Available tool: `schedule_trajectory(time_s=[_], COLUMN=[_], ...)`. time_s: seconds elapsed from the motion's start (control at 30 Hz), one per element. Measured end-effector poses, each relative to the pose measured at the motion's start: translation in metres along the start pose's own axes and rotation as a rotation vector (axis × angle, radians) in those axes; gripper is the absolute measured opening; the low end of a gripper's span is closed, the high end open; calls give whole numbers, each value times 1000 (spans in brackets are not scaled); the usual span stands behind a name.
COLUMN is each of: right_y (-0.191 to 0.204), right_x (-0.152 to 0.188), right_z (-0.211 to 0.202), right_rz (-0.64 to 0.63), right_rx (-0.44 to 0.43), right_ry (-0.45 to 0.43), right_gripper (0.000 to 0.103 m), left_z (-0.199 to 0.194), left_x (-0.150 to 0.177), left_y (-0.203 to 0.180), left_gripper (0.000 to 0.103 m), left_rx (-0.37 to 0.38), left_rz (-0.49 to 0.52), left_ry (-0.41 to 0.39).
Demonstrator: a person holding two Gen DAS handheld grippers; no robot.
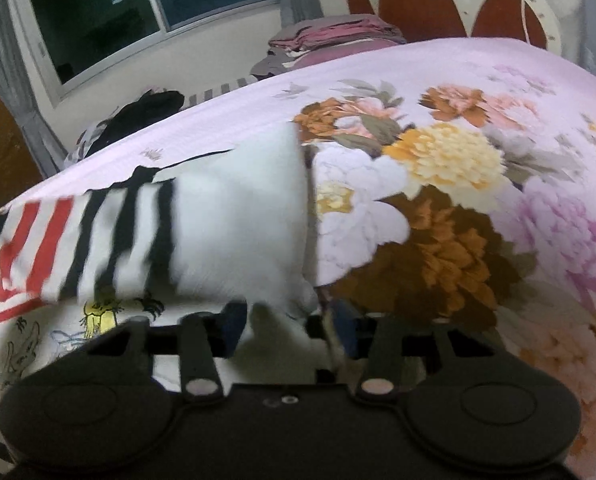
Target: Fold small clothes
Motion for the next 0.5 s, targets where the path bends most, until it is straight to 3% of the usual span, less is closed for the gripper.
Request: schedule_trajectory(time_s=[0.13, 0.37, 0.43, 0.5], right_y=[3, -17, -16, -19], right_x=[2, 6, 6, 4], right_z=[2, -4, -11, -24], right_rz=[-23, 28, 12, 13], right_rx=[-1, 27, 21, 10], right_ry=[9, 27, 30, 9], right_gripper=[20, 14, 18, 28], left_z=[19, 41, 38, 28], left_x=[25, 54, 52, 45], left_y=[34, 33, 35, 37], left_gripper=[5, 5, 5, 5], left_rx=[-86, -117, -141, -157], left_rz=[-24, 24, 43, 46], left_ry=[66, 169, 156, 110])
Point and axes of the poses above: each gripper's, at about its wrist camera, not at the fingertips, and z roughly the way its jaws point, y to its left, x to its underside, the point moved 4 cm from there along z, roughly the way its jaws point, and after that the axes turned 9 degrees about -y, right-handed, at the moved point
